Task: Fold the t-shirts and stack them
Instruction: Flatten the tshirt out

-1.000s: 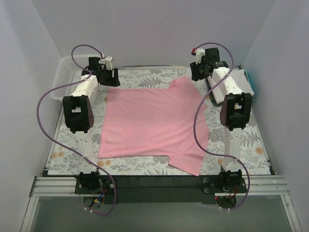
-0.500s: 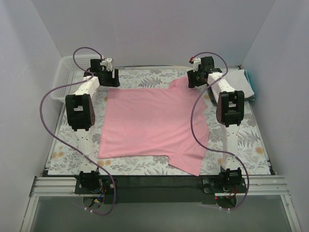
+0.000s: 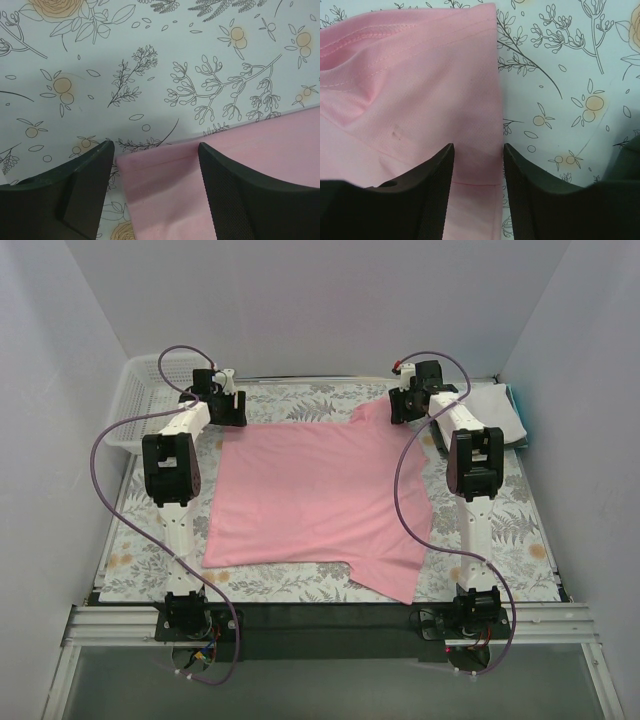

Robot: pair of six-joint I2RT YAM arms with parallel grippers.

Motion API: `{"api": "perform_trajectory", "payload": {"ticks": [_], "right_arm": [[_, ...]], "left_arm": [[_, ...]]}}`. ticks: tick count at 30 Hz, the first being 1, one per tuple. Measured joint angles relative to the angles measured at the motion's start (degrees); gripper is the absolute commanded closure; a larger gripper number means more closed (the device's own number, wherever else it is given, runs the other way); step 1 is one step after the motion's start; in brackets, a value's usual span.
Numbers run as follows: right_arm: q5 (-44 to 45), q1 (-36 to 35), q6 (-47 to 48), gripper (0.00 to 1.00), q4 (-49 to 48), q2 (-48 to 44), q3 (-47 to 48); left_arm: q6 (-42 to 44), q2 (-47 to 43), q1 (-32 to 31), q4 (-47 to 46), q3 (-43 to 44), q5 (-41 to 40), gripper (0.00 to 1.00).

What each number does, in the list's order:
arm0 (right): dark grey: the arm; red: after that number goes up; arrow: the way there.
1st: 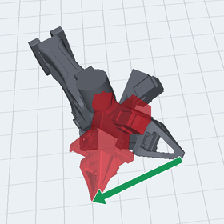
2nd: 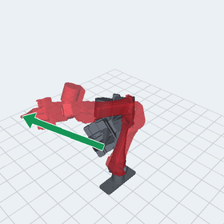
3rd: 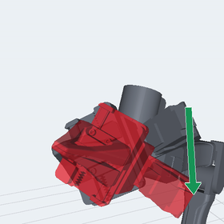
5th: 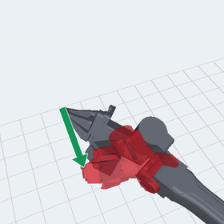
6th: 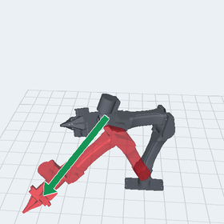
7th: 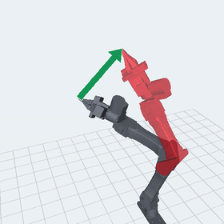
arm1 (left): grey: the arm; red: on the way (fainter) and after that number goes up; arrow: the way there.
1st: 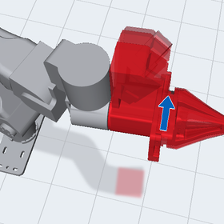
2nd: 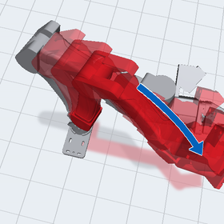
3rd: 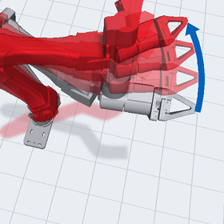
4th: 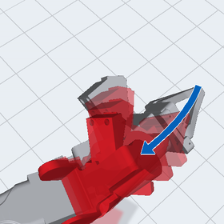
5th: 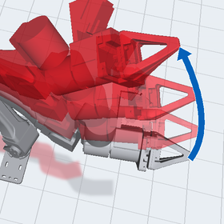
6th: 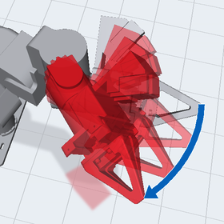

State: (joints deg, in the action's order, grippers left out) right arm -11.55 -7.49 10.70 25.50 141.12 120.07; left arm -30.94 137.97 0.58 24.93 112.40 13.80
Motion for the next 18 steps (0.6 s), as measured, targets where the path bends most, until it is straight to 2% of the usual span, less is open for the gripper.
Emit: {"api": "perform_trajectory", "payload": {"ticks": [3,4,6,7,9,11,12,14,18], "right_arm": [[-0.46,0.11,-0.02,0.67,-0.09,0.02,0.00],[-0.63,0.20,-0.15,0.74,-0.09,0.02,0.00],[-0.96,0.37,-0.31,0.81,-0.07,0.02,-0.02],[-1.11,0.44,-0.35,0.90,-0.11,0.02,-0.11],[-1.60,0.70,-0.31,0.99,-0.22,0.02,-0.33],[-2.08,0.85,-0.66,0.99,-0.17,0.02,-0.57],[-2.25,0.94,-0.72,0.99,-0.20,0.02,-0.61],[-2.60,1.18,-0.92,0.99,-0.20,0.02,-0.61],[-3.43,1.62,-1.55,0.99,-0.26,0.02,-0.59]], "left_arm": [[0.00,0.04,0.00,-0.11,0.00,-0.26,0.40],[0.00,0.04,0.00,-0.11,0.00,-0.35,0.43],[-0.04,0.04,0.00,-0.09,0.00,-0.35,0.48],[-0.07,0.04,0.00,-0.09,0.00,-0.42,0.51],[-0.15,0.07,0.00,0.00,0.00,-0.46,0.57],[-0.17,0.07,0.02,0.00,0.00,-0.42,0.61],[-0.26,0.07,0.04,0.02,0.00,-0.39,0.70],[-0.57,0.07,0.04,0.09,0.04,-0.37,0.77],[-0.70,0.15,0.04,0.15,0.79,-0.42,1.00]]}}
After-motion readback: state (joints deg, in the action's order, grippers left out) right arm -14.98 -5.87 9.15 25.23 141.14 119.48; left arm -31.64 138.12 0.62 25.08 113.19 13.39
